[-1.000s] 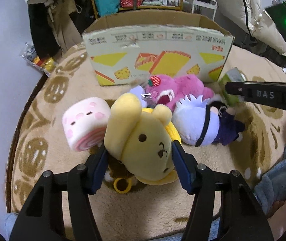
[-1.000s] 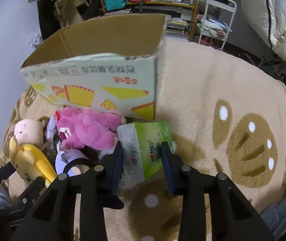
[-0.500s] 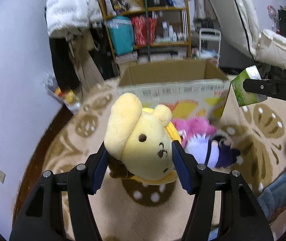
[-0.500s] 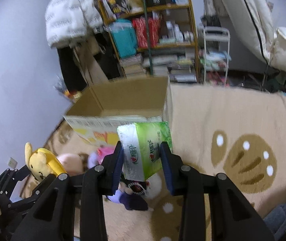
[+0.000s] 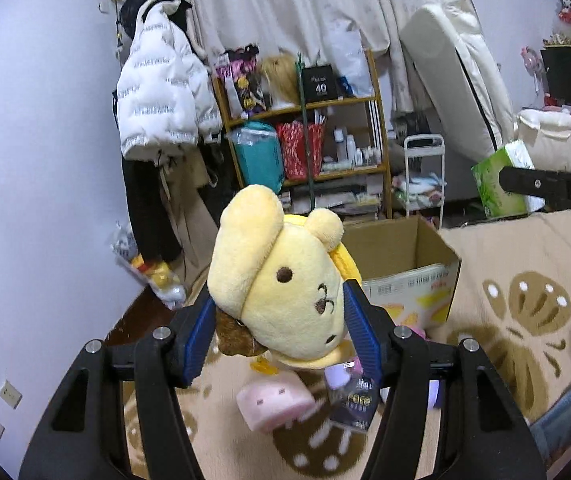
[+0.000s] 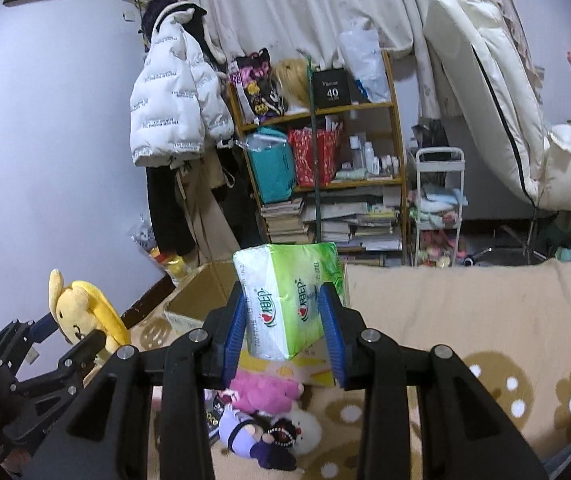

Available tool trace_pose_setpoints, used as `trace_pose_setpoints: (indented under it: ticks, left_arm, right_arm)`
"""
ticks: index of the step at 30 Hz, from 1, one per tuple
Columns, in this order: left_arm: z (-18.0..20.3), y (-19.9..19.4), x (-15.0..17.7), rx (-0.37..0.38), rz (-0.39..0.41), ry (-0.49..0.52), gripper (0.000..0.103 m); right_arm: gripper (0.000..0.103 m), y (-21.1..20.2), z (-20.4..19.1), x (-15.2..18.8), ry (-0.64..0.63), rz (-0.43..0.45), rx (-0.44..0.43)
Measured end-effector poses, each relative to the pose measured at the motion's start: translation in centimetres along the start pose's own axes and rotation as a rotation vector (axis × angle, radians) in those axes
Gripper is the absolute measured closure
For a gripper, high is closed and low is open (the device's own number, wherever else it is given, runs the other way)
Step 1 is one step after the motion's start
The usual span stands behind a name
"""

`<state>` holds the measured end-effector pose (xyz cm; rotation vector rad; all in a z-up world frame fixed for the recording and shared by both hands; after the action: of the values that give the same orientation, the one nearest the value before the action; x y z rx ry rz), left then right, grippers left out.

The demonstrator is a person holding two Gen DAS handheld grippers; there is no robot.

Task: Organize soft objects
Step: 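Carry the yellow bear and tissue pack over the box with both tools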

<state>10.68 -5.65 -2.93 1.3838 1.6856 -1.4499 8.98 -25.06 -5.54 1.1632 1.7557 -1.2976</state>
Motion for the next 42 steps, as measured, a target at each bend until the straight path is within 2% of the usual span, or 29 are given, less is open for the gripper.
trace_pose_setpoints:
  ticks: [4, 10, 15, 19, 24, 30, 42]
  left_arm:
    - [-0.7, 0.0, -2.3, -0.003, 0.04, -0.014, 0.043]
    - [-2.0, 0.8, -5.3, -0.015, 0.076, -0.02, 0.042]
    - [-2.9, 2.3, -7.6, -0.015, 0.099, -0.014, 0.042]
    - [-3.7, 3.5, -8.3, -0.036, 0.111, -0.001, 0.042]
    - [-4.9, 6.1, -8.1, -0.026, 0.082, -0.034, 0.042]
    - [-4.5, 8.9, -6.8, -0.016, 0.044, -0.038, 0.042]
    - [-0.2, 13.5, -3.1, 0.068, -0.064, 0.019, 0.042]
  right_arm:
    - [0.065, -0.2, -0.6, -1.2, 0.01, 0.017, -0.021]
    - [0.065, -1.4, -3.1, -4.1, -0.092, 0.11, -0.026]
    - [0.065, -0.6, -4.2, -5.3, -0.129, 0.129, -0.021]
    - [0.065, 1.0, -4.1, -5.9, -0.109, 0.12, -0.028]
    - [0.065, 3.6, -3.5, -6.2, -0.101, 0.11, -0.017]
    - [0.065, 6.7, -2.5, -5.4, -0.087, 0.077, -0.006]
    - [0.064, 11.8, -0.2, -1.7, -0.056, -0.02, 0.002]
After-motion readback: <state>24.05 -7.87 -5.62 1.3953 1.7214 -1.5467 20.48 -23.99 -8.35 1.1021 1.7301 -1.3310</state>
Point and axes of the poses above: each gripper's, at about its wrist camera, not at the fingertips, and y roughly the way its jaws point, z to its right, x to its underside, the point moved 10 cm from there along y, roughly the way its jaws point, and after that the axes turned 6 degrees about y, right-handed, at the moved point
